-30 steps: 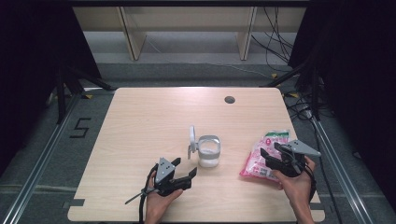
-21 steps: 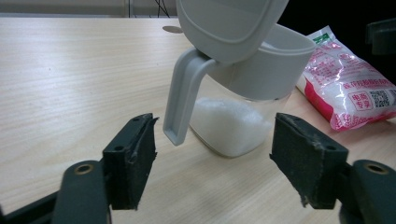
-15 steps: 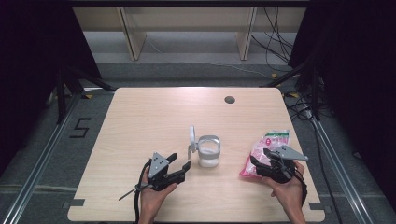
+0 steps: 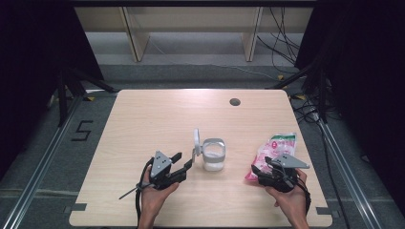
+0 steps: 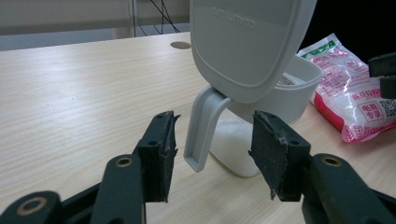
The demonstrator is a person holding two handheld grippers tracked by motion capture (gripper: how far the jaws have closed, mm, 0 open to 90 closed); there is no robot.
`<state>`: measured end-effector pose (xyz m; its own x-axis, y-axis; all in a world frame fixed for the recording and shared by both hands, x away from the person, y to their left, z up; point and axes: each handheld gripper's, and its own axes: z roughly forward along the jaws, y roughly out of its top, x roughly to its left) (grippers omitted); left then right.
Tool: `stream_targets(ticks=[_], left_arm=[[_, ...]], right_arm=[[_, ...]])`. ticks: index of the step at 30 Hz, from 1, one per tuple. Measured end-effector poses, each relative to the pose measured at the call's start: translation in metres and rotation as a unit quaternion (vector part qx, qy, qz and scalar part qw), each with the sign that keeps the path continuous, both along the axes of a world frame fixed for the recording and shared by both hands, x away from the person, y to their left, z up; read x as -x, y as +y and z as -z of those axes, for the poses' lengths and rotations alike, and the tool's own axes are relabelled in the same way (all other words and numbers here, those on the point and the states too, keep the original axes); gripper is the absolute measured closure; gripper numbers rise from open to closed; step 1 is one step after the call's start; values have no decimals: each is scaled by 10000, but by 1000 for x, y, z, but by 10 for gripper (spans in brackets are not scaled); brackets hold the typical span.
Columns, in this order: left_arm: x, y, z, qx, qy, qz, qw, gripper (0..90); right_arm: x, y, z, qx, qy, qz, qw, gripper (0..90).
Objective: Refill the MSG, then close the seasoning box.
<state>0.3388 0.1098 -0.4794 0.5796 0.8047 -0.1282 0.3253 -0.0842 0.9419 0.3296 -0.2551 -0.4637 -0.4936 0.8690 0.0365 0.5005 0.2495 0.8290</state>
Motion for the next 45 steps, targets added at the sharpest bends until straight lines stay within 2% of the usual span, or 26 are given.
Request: stream_targets(ticks=[1, 3, 5, 6, 7, 8, 11, 13, 14, 17, 19, 20, 22, 24, 25, 26, 27, 28, 29, 31, 32, 36, 37, 38, 40, 45], left_arm=[[-1, 0, 0, 2, 0, 6, 10000, 519], [-1, 0, -2, 38, 56, -42, 10000, 537], [-2, 0, -3, -28, 52, -13, 10000, 562], [-4, 0, -3, -89, -23, 81, 9999, 570], [-5, 0, -4, -75, -12, 76, 9999, 579], [-5, -1, -4, -64, 19, 37, 10000, 592], [-7, -1, -7, -113, -52, 105, 9999, 611], [-8, 0, -9, -100, -118, 126, 9998, 637], [-8, 0, -11, -160, -108, 123, 9997, 654], [-10, -1, -13, -121, -77, 111, 9998, 711], [-11, -1, -14, -208, -148, 154, 9996, 744], [-11, -2, -15, -168, -121, 138, 9997, 754], [-12, -2, -16, -208, -245, 152, 9994, 779], [-12, -3, -16, -167, -246, 136, 9995, 811], [-12, -3, -16, -165, -292, 120, 9994, 832], [-13, -2, -17, -180, -360, 164, 9991, 853], [-12, -2, -18, -184, -397, 165, 9989, 869], [-13, -2, -20, -153, -465, 159, 9987, 873], [-13, -1, -20, -138, -470, 156, 9987, 886], [-14, -1, -22, -90, -450, 142, 9988, 890], [-15, 0, -23, -110, -519, 171, 9984, 890], [-15, -2, -28, -101, -531, 219, 9983, 889], [-15, -2, -29, -194, -535, 251, 9981, 889], [-15, -4, -29, -166, -515, 251, 9982, 889], [-16, -7, -30, -168, -502, 303, 9981, 886], [-16, -13, -33, -220, -535, 374, 9976, 886]], right_arm=[[-1, -1, 0, 48, -43, -128, 9999, 392], [2, 0, 0, 48, -52, -161, 9998, 392], [3, 1, -1, 102, -58, -169, 9998, 391], [3, 1, -1, 93, -76, -141, 9998, 391], [3, 2, 0, 29, -77, -170, 9998, 391], [3, 2, 0, 60, -93, -177, 9998, 391], [4, 1, 0, 132, -70, -309, 9994, 391], [5, 3, 1, 69, -51, -284, 9996, 391], [7, 3, 0, 98, -44, -239, 9997, 391], [8, 4, 1, 104, -62, -229, 9997, 390], [7, 3, 0, 127, -19, -333, 9994, 390], [8, 4, 0, 70, -13, -305, 9995, 390], [9, 5, 1, 50, -106, -332, 9994, 390], [11, 5, 0, 97, -59, -270, 9996, 390], [11, 6, 1, 47, -71, -293, 9995, 390], [12, 5, 0, 135, -101, -306, 9994, 391], [11, 6, 0, 37, -68, -354, 9993, 391], [12, 7, 0, 126, -47, -373, 9992, 391], [13, 8, 0, 92, -57, -303, 9995, 391], [13, 8, 0, 83, -82, -383, 9992, 391], [14, 9, 0, 100, -86, -323, 9994, 390], [15, 8, 0, 153, -67, -347, 9993, 391], [15, 8, 0, 146, -60, -378, 9992, 391], [17, 10, 0, 67, 47, -275, 9996, 391], [15, 8, 0, 136, -77, -405, 9991, 391], [16, 9, 1, 88, -56, -425, 9990, 392]])
